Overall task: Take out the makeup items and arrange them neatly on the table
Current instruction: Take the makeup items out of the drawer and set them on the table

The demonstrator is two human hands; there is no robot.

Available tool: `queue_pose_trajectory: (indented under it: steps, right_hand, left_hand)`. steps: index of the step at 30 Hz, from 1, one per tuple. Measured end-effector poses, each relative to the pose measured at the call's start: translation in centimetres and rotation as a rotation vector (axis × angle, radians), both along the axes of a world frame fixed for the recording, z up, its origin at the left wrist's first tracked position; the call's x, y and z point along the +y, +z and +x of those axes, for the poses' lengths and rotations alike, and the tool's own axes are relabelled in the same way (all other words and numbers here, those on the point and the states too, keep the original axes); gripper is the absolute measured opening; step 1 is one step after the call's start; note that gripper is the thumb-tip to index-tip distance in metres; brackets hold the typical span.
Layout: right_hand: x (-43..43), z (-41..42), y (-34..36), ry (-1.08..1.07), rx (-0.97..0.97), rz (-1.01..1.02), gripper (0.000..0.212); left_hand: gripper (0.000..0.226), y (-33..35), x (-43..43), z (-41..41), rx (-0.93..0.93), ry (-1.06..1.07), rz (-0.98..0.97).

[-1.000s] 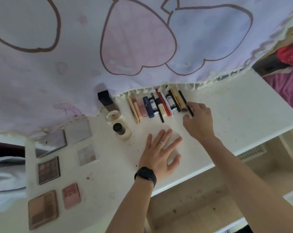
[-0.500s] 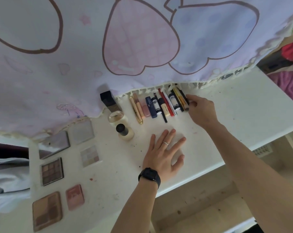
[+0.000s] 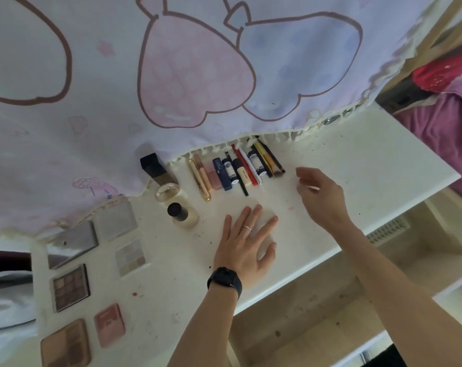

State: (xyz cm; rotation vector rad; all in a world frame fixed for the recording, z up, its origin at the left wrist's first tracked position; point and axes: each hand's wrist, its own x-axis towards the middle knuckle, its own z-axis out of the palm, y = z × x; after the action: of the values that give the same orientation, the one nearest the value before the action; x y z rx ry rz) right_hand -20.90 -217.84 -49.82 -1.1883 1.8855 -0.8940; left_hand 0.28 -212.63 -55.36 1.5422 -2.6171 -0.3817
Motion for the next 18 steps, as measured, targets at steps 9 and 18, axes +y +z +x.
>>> queue_pose_trajectory:
  steps: [9,18]
  right_hand:
    - [15.5,-7.3,-4.3,-0.75,-0.193,0.128,0.021]
    - [10.7,-12.6,-10.7,-0.787,-0.238,0.55,0.089]
  left_hand:
    - [0.058,0.7,0.0,-0.2,-0.085,0.001,0.047]
    - [0.058,1.0,0.0,-0.4,-0.114,-0.005,0.038]
